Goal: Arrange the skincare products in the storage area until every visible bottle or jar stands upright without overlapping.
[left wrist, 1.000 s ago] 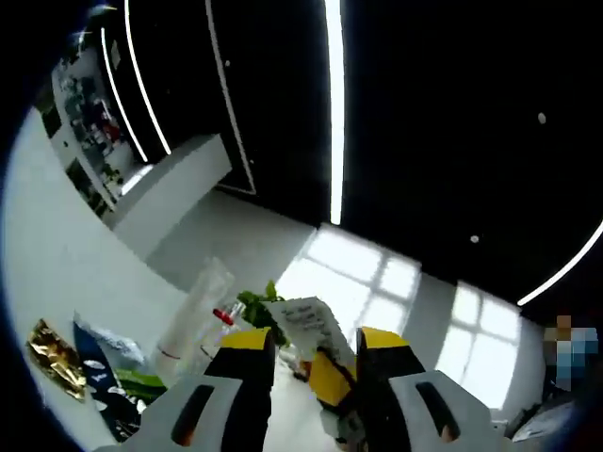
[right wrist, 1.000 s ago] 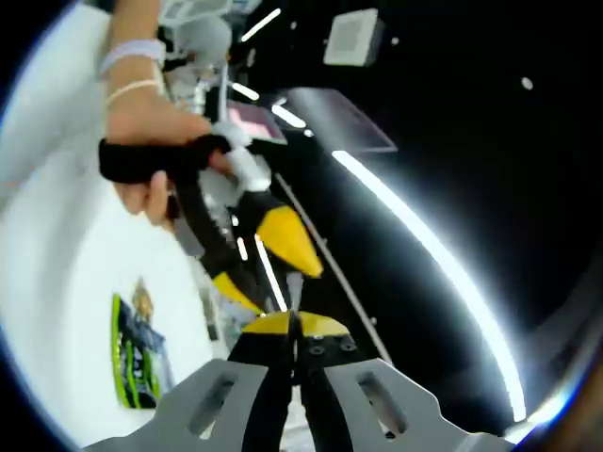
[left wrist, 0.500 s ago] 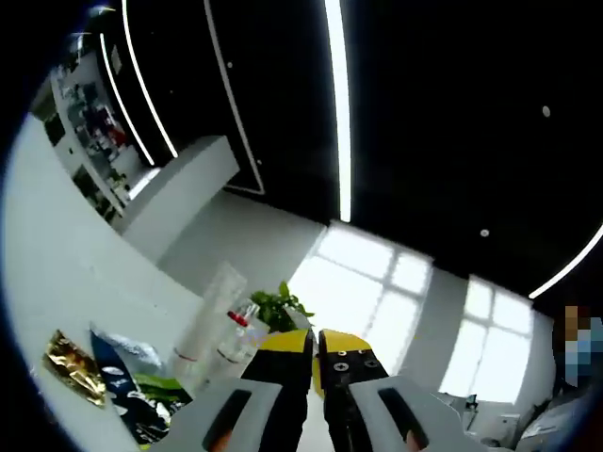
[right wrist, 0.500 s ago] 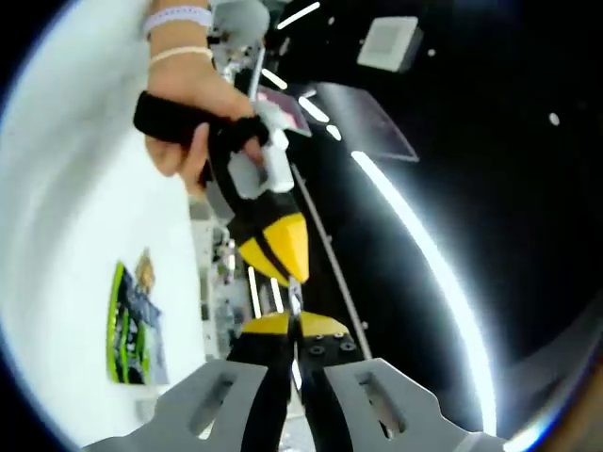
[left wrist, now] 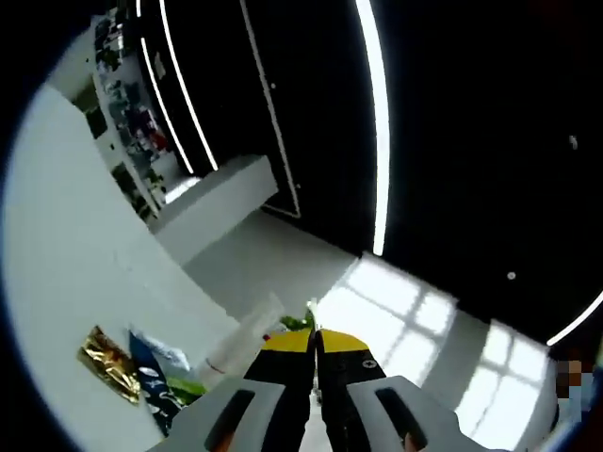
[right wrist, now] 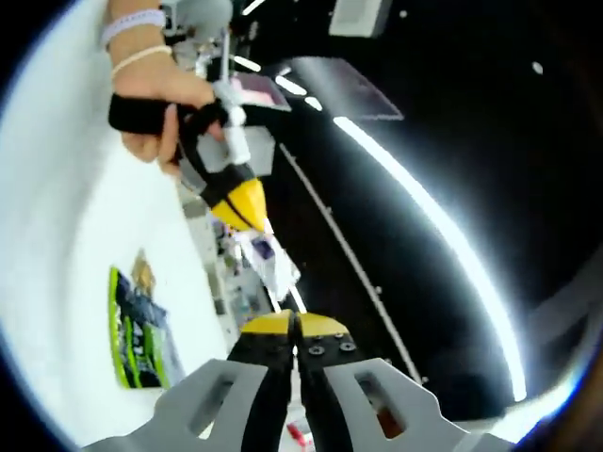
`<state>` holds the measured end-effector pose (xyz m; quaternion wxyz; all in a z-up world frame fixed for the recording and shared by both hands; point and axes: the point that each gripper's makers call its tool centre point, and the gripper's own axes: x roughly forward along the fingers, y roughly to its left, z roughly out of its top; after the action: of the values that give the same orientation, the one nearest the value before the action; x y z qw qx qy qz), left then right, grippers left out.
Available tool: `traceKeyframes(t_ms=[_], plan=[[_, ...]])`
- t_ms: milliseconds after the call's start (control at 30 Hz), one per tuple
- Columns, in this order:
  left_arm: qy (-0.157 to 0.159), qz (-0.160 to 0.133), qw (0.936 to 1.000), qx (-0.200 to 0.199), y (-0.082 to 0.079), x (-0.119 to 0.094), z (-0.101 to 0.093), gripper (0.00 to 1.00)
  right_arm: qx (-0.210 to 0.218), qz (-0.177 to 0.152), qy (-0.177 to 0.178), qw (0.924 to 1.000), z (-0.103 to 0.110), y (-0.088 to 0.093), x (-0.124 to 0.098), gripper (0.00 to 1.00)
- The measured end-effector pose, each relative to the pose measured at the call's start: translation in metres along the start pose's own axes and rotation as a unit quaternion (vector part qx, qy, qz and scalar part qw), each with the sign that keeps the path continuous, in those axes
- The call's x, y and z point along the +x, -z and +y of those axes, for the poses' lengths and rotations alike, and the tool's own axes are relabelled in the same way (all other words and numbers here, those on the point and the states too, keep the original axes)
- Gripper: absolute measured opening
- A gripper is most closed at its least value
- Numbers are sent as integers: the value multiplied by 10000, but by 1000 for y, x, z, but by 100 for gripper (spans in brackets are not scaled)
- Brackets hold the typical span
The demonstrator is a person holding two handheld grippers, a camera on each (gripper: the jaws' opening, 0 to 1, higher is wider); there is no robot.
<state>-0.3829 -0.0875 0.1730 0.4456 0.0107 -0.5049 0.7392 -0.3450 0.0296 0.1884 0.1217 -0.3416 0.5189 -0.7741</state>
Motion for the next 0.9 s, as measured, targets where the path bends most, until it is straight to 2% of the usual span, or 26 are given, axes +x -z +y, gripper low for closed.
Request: traceKeyframes(t_ms=[67, 100, 133, 167, 200, 267, 300, 400, 500, 567, 667, 767, 833, 867, 900], plan=[[13, -162, 9993, -345, -8, -4, 4, 0, 814, 84, -111, 9966, 1, 7, 1, 0], [0, -169, 9992, -371, -9, -5, 7, 0, 1398, 137, -261, 9897, 5, 10, 1, 0], [-39, -192, 9991, -377, -11, -6, 9, 0, 2024, 212, -402, 9783, 9, 15, 3, 0], [-52, -195, 9991, -377, -11, -6, 10, 0, 2648, 282, -519, 9625, 13, 19, 3, 1], [-129, -163, 9993, -326, -11, -4, 13, 0, 3023, 319, -589, 9509, 15, 22, 4, 3], [-311, -35, 9994, -146, -6, -3, 15, 0, 4035, 479, -703, 9110, 16, 34, 6, 8], [-527, 126, 9985, -4, -3, -3, 20, 0, 4312, 521, -736, 8978, 16, 37, 6, 9], [-846, 330, 9956, 221, -2, -6, 28, 1, 4731, 529, -763, 8761, 16, 41, 11, 7], [-979, 405, 9944, -19, -3, -12, 33, 0, 4813, 559, -800, 8711, 18, 44, 11, 7], [-1238, 651, 9896, -323, -3, -17, 43, 0, 4875, 602, -837, 8670, 23, 45, 14, 6], [-1504, 850, 9843, -359, -6, -25, 55, 0, 5045, 740, -857, 8560, 28, 52, 13, 5], [-1700, 1574, 9712, -560, 3, -37, 68, 1, 5137, 798, -860, 8499, 30, 55, 13, 5], [-1828, 2031, 9592, -723, 18, -47, 73, 1, 5175, 823, -905, 8469, 33, 54, 13, 5], [-1933, 2158, 9540, -767, 23, -51, 76, 0, 5171, 853, -945, 8464, 36, 54, 12, 5], [-1987, 2208, 9520, -733, 30, -54, 74, 0, 5164, 878, -984, 8461, 39, 53, 12, 6]])
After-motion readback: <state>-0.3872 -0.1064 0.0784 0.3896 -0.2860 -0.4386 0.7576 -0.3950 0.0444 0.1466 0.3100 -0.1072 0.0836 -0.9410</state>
